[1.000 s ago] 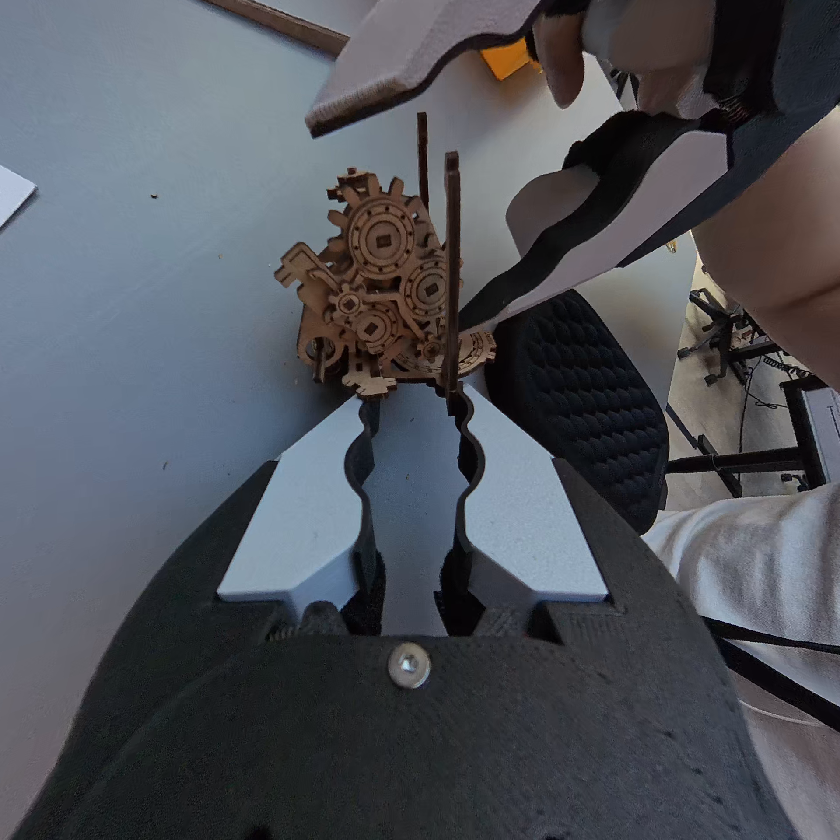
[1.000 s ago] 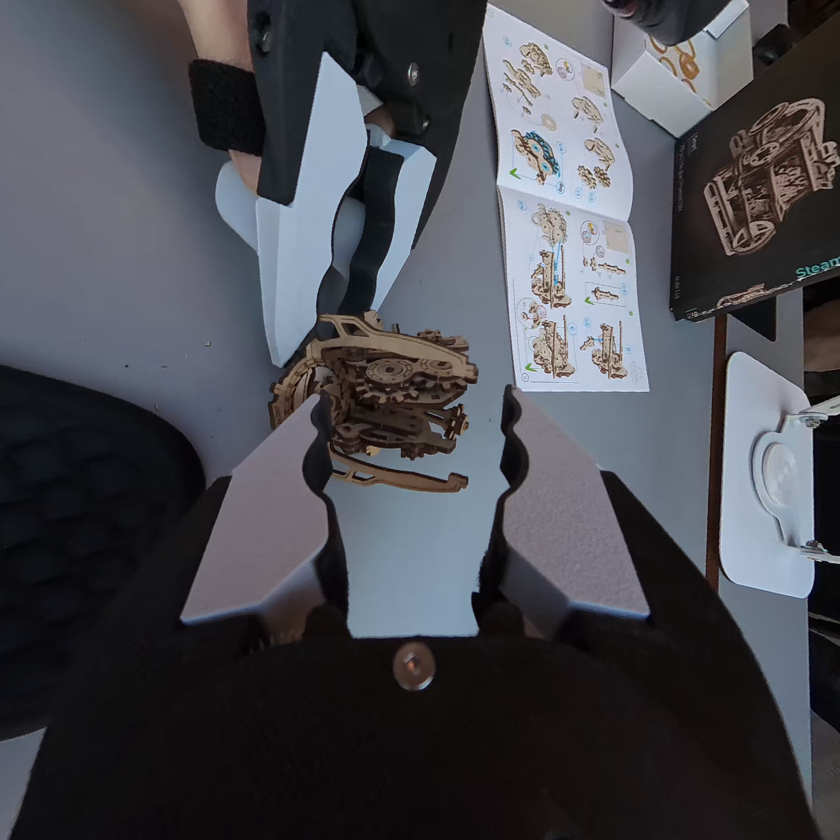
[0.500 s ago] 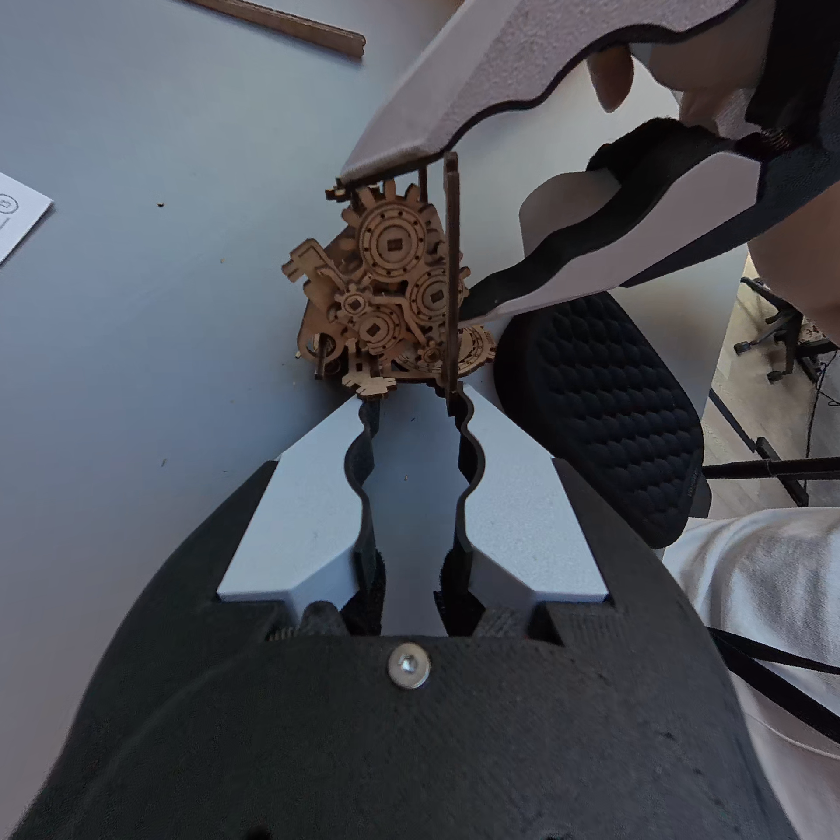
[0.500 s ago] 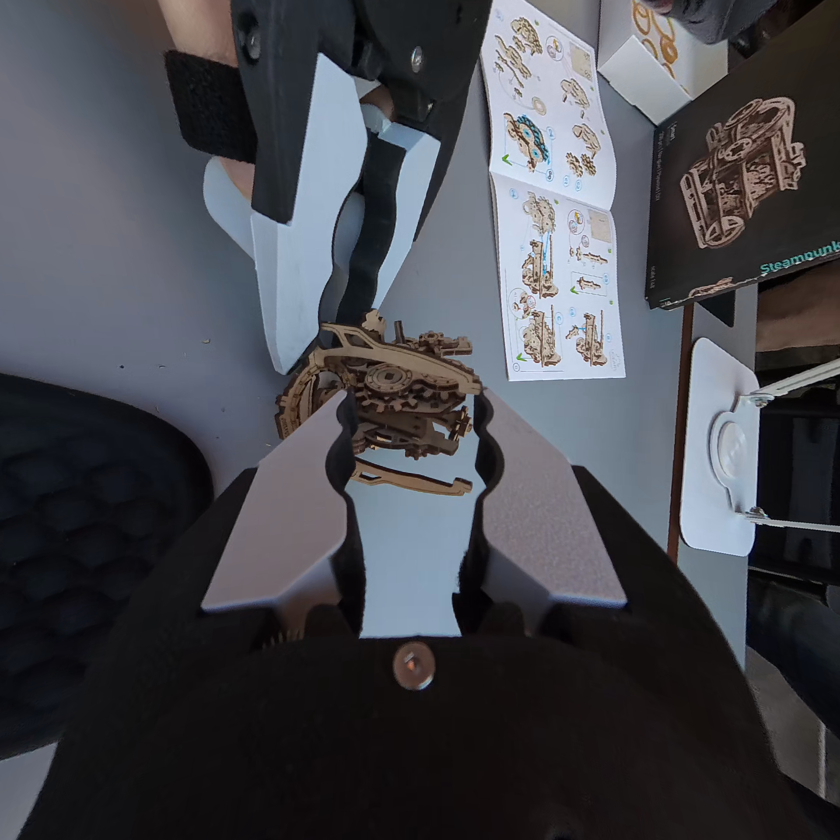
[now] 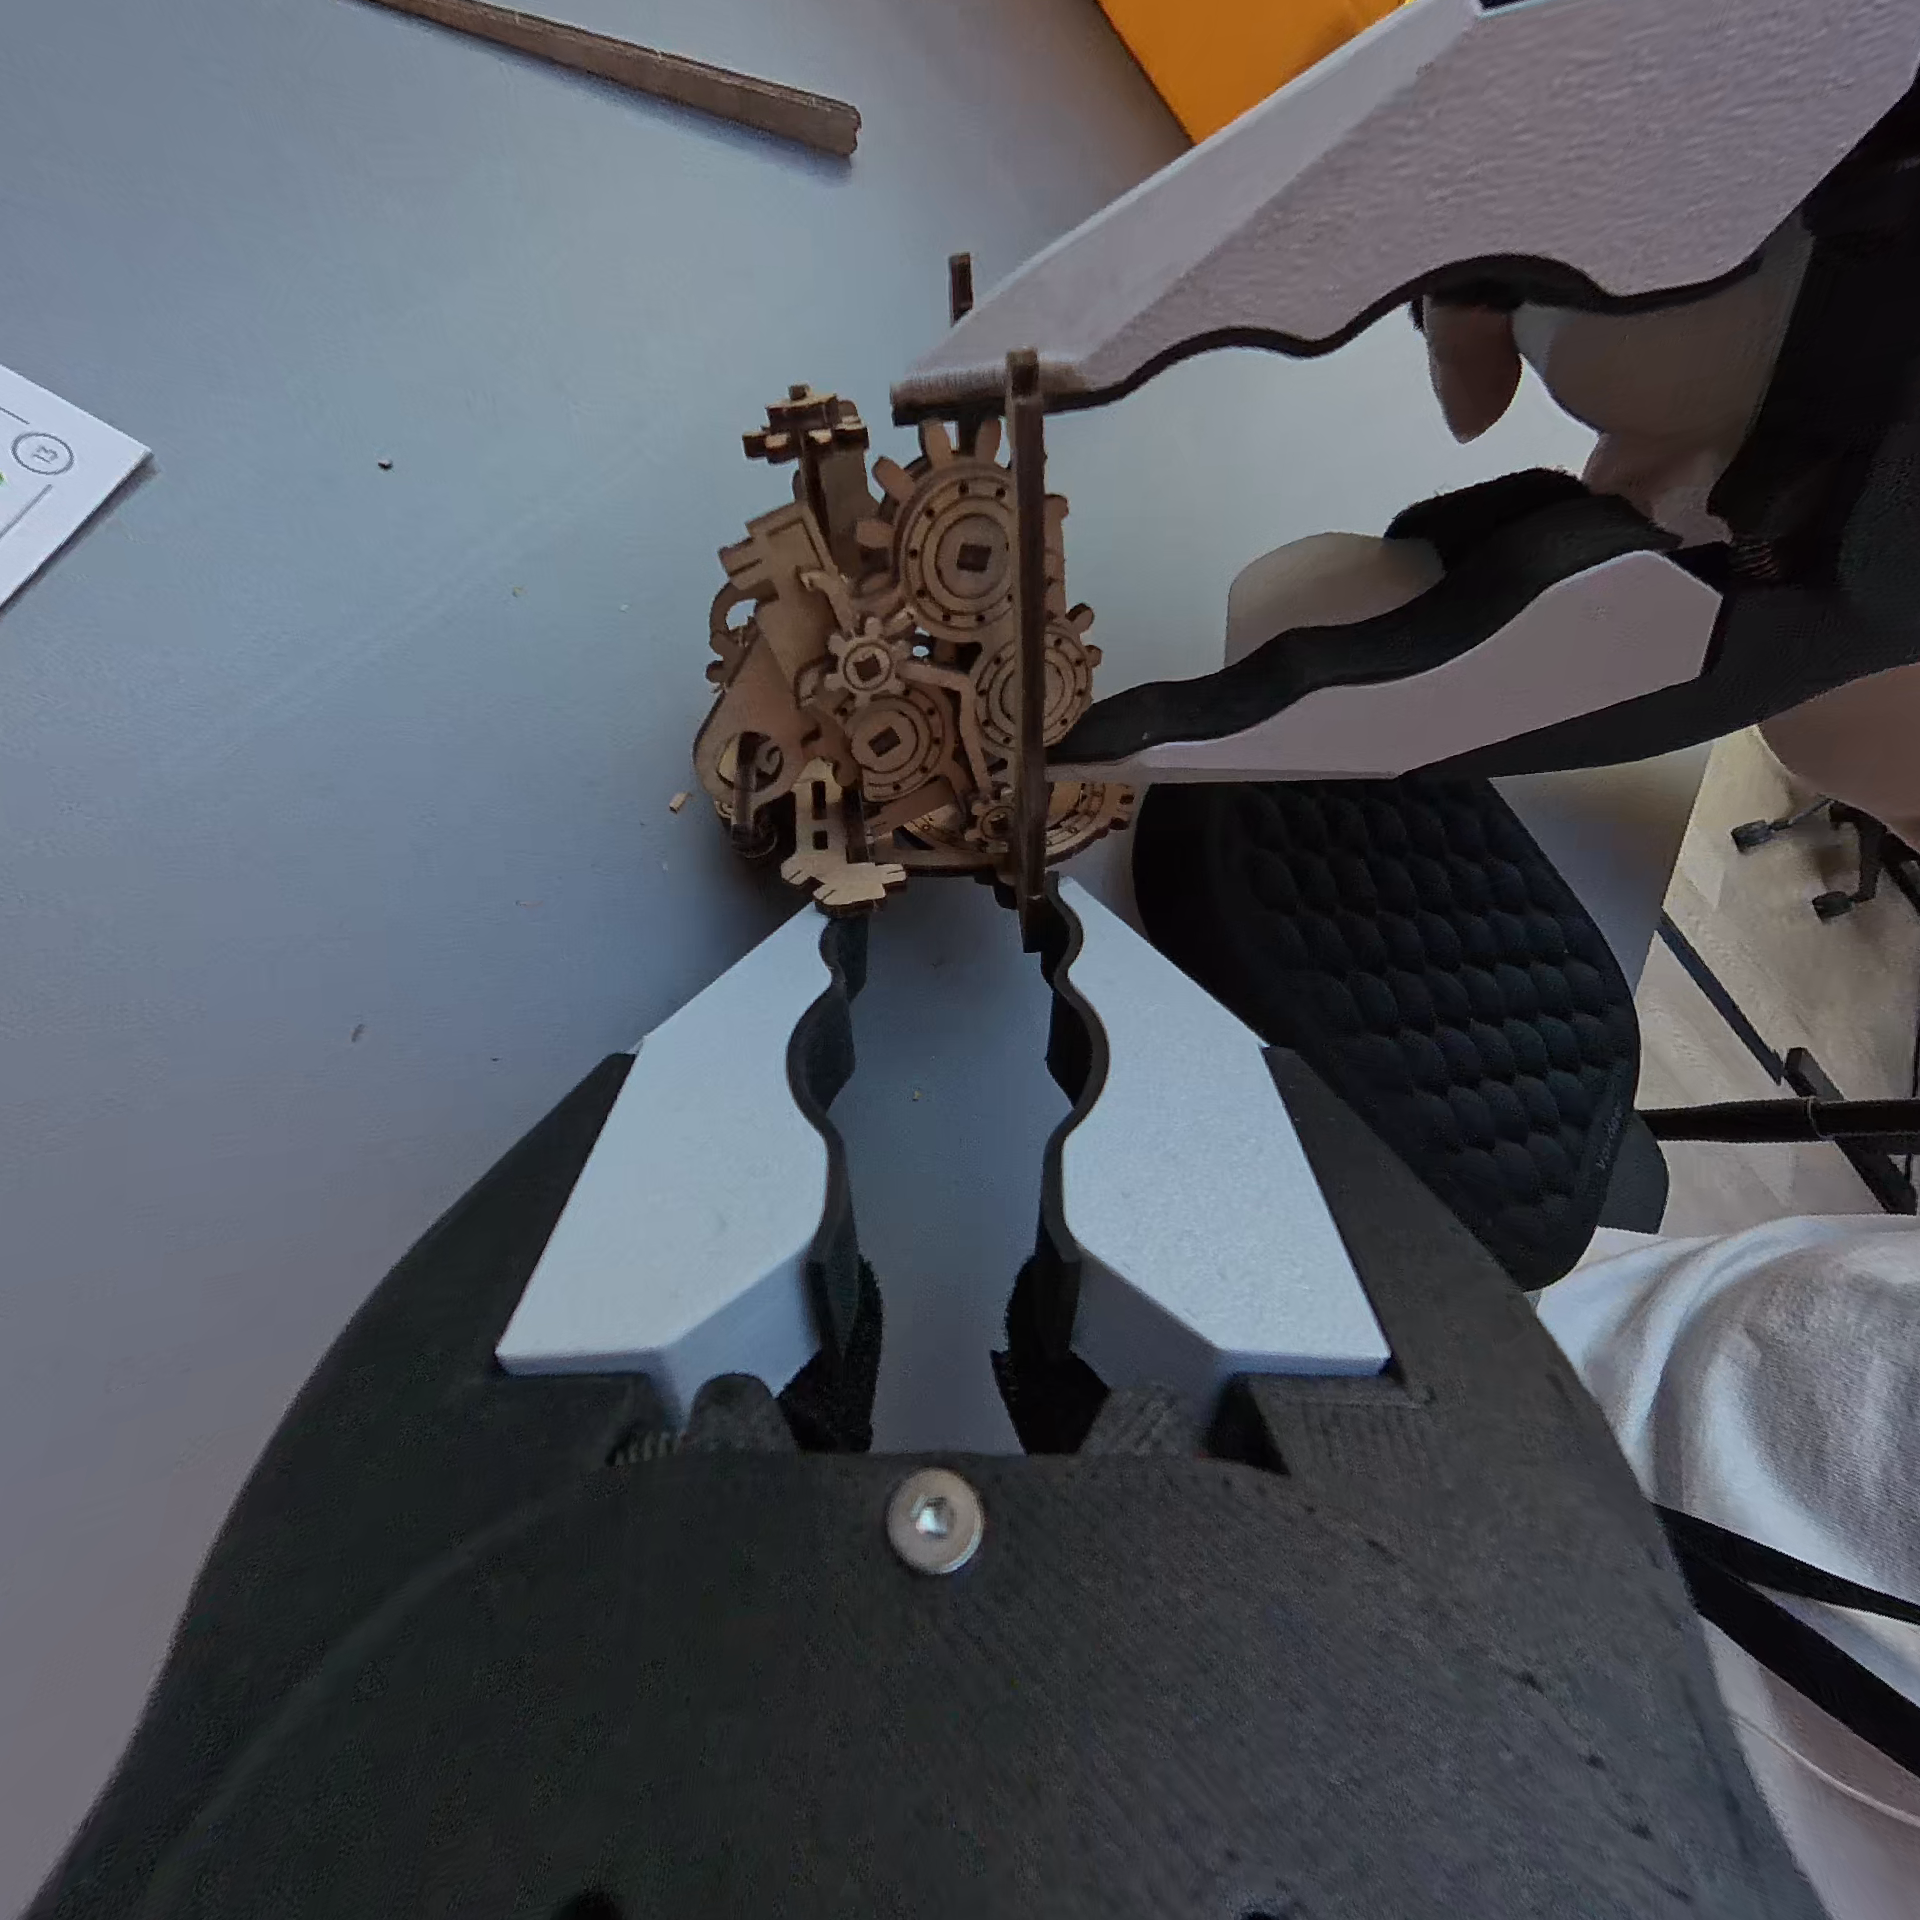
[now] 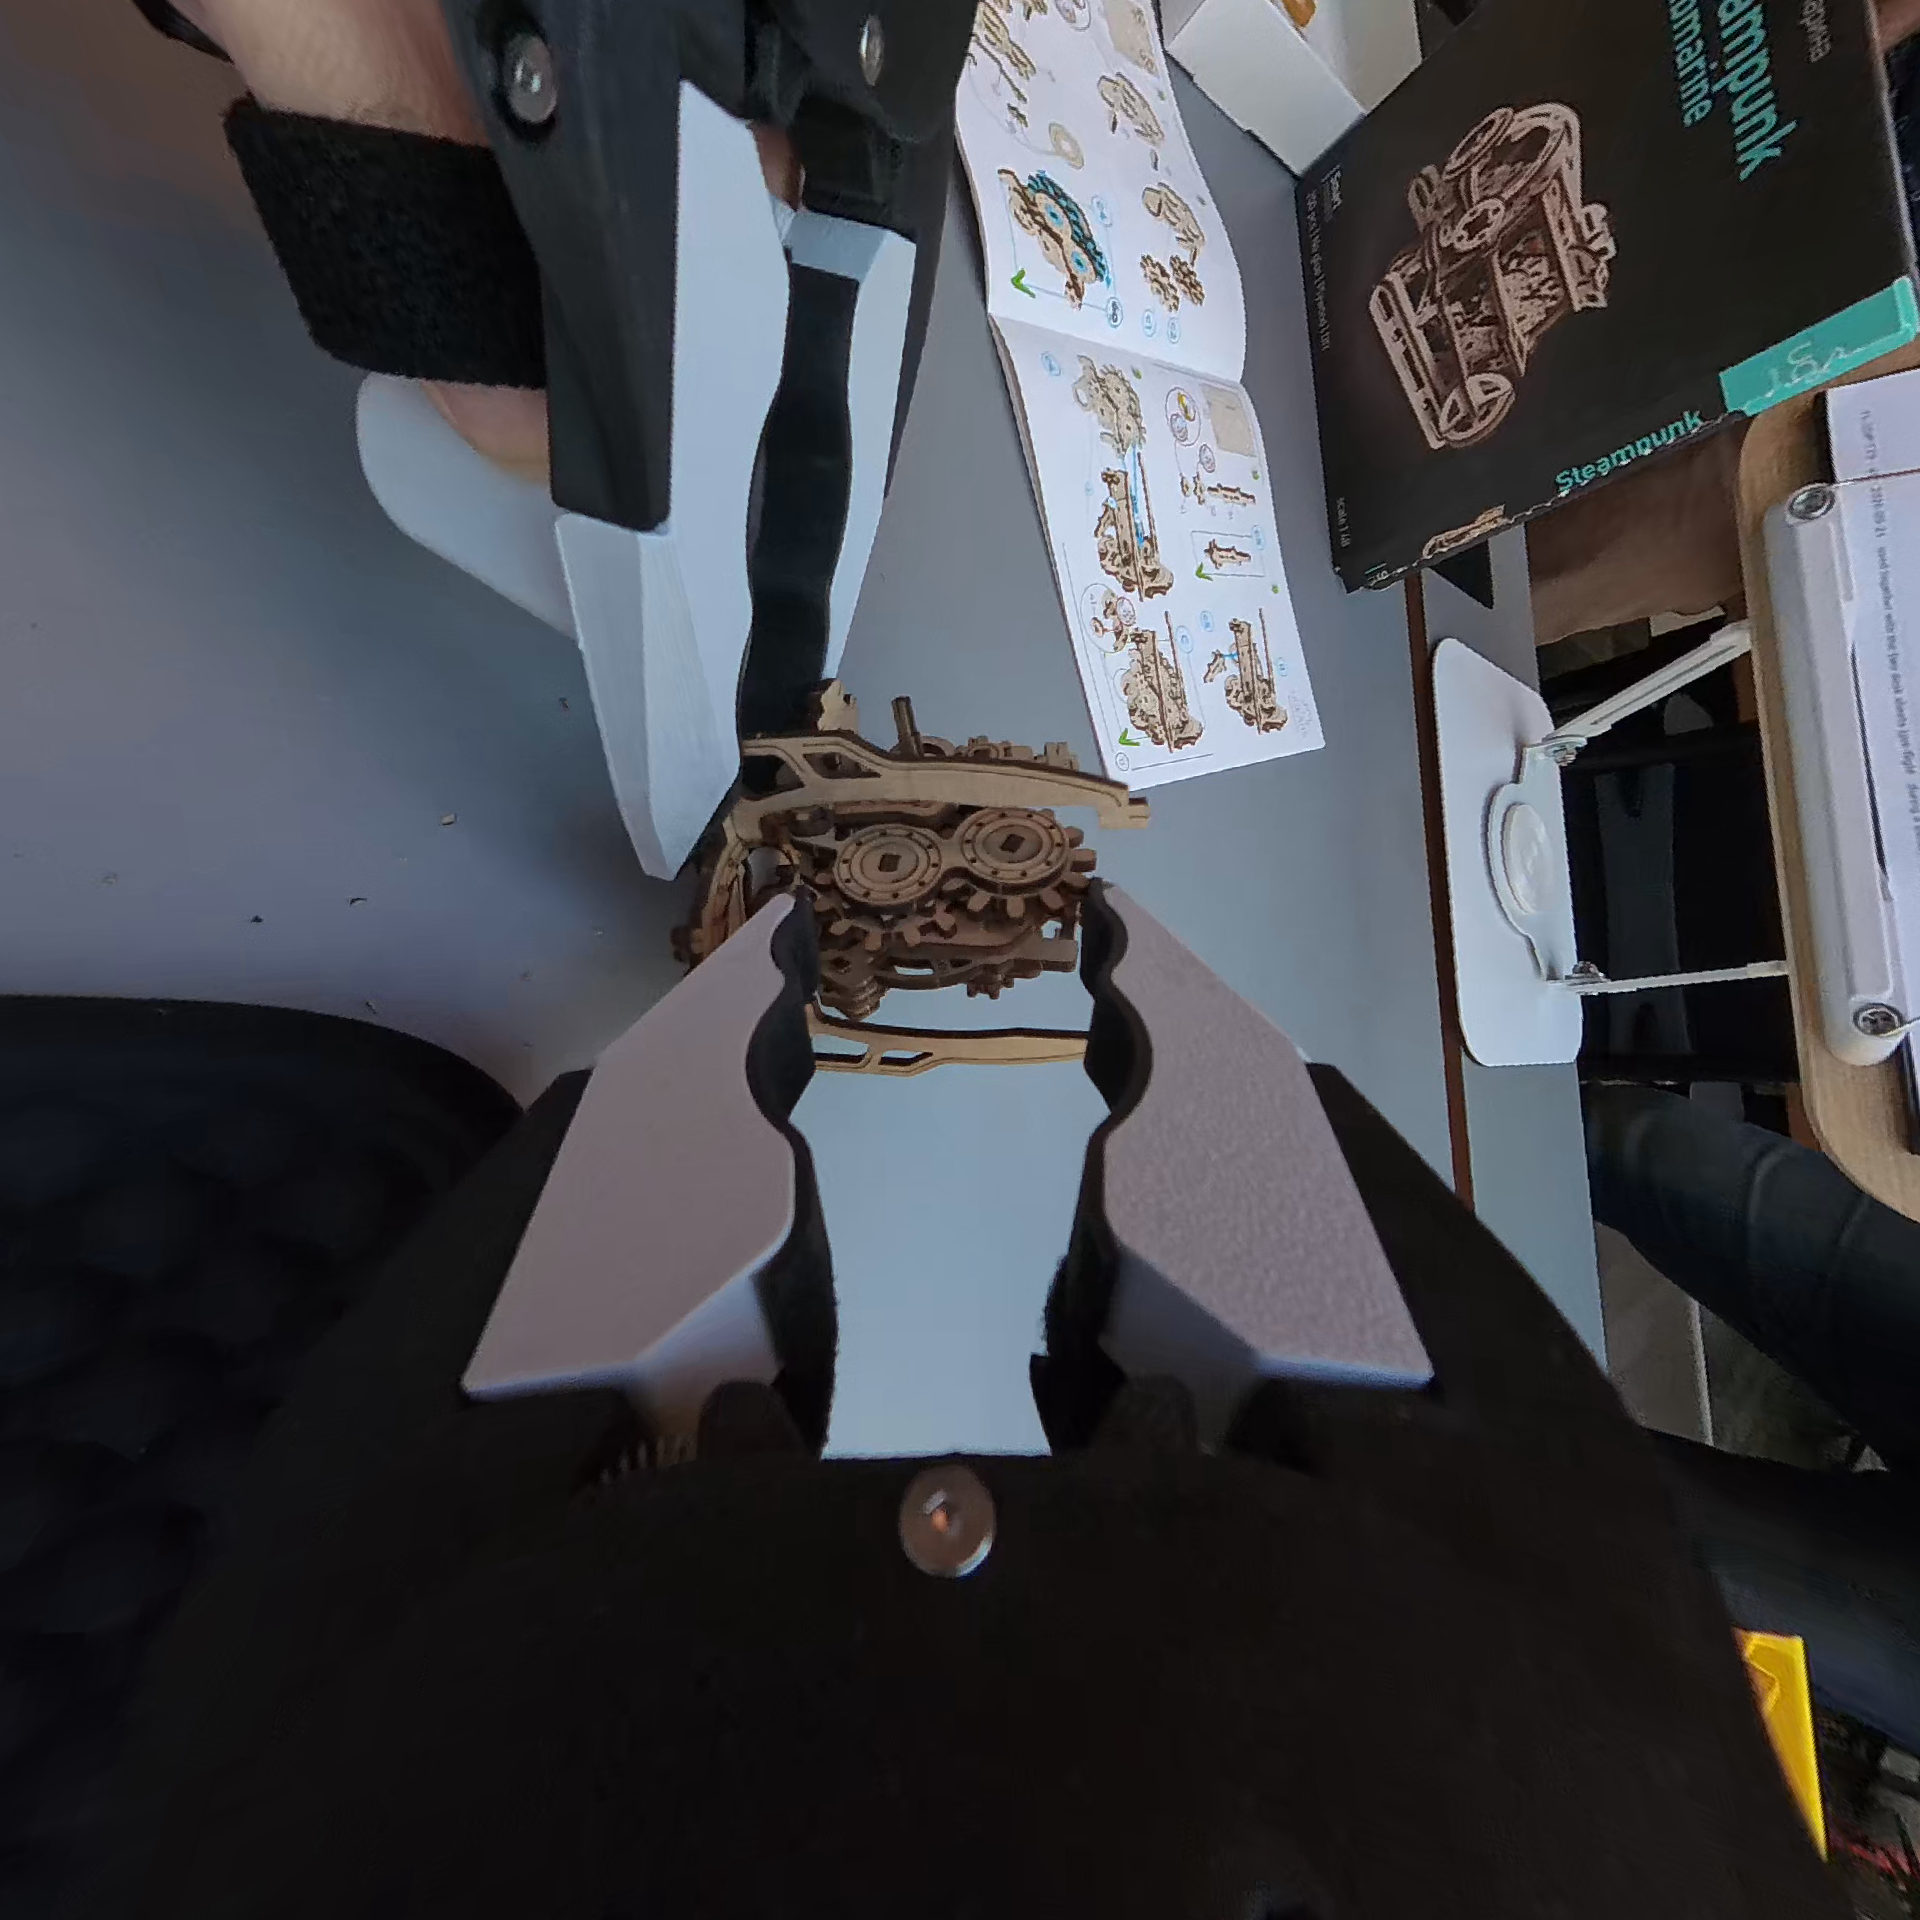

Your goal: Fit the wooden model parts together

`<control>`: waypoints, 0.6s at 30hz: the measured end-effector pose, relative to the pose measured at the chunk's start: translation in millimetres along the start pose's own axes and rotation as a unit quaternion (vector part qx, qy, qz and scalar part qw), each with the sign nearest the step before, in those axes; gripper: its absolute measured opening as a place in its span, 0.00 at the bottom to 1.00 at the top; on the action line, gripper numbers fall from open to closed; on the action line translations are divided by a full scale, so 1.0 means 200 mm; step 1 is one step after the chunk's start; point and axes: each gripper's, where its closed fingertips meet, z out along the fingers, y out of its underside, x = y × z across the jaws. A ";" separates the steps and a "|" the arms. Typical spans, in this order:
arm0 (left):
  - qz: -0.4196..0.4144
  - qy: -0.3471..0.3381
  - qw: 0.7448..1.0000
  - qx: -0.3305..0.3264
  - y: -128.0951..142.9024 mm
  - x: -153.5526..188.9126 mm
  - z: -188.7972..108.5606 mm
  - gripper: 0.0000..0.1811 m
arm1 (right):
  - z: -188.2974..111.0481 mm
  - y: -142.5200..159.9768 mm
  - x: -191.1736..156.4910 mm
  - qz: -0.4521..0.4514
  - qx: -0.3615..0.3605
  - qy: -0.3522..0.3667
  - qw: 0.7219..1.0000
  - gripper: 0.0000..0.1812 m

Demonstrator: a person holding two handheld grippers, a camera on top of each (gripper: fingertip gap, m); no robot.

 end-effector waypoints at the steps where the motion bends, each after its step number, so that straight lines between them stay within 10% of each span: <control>1: 0.000 -0.001 1.000 0.000 0.00 0.00 0.00 0.18 | 0.00 0.00 0.00 -0.002 -0.004 0.000 1.000 0.28; 18: 0.006 -0.002 1.000 0.004 0.01 0.01 0.00 0.18 | -0.03 -0.04 -0.01 0.007 -0.011 0.015 1.000 0.25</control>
